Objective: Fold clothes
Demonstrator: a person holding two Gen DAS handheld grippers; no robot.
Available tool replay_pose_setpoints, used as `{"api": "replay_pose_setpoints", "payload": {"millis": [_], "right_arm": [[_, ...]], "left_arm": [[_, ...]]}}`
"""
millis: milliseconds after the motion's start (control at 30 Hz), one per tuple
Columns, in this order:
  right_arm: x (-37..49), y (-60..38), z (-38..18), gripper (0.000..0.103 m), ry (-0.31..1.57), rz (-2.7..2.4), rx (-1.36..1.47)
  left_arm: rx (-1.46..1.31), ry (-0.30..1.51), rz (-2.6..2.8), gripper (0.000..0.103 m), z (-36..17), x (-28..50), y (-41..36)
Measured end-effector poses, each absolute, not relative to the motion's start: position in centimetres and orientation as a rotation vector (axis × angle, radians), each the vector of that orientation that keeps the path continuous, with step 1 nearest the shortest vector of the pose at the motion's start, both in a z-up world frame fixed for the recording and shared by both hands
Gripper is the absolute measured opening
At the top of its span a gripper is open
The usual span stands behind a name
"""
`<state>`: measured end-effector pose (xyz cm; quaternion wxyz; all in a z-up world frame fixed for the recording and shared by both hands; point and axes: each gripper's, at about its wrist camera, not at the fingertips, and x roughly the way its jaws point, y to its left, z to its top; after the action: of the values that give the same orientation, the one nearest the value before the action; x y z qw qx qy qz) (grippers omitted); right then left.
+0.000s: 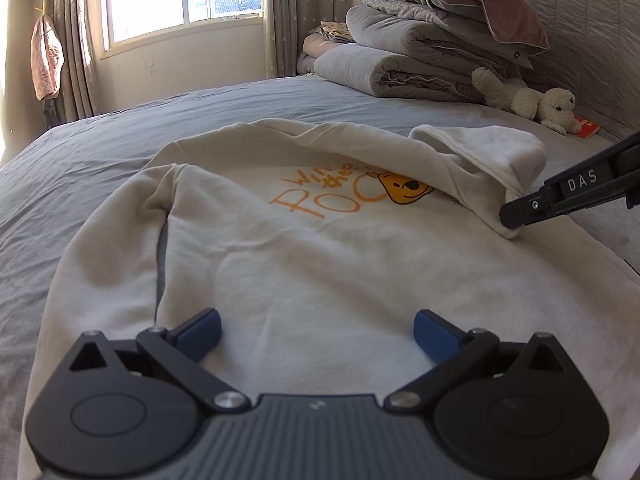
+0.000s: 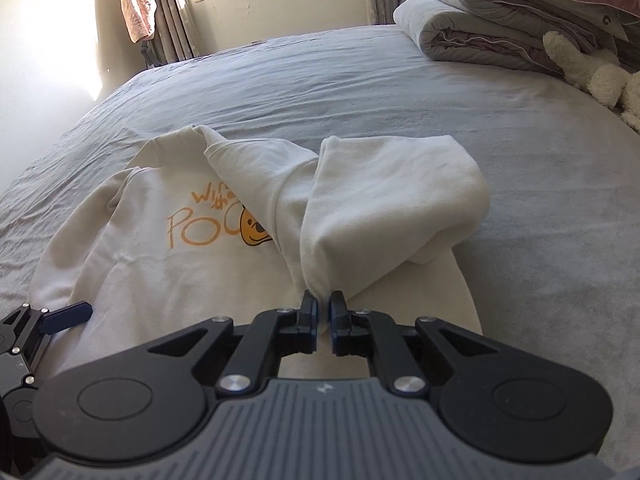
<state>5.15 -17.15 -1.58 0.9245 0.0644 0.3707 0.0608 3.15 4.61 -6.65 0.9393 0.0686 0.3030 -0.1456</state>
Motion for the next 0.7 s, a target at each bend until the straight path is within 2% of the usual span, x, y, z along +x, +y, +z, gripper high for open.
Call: {"api": "replay_pose_setpoints", "payload": {"millis": [700], "right_arm": [[5.37,-16.45,-2.05,0.009,0.758,0.112,0.107]], "left_arm": [[0.141,0.618,-0.296,0.103,-6.63,3.11,4.58]]}}
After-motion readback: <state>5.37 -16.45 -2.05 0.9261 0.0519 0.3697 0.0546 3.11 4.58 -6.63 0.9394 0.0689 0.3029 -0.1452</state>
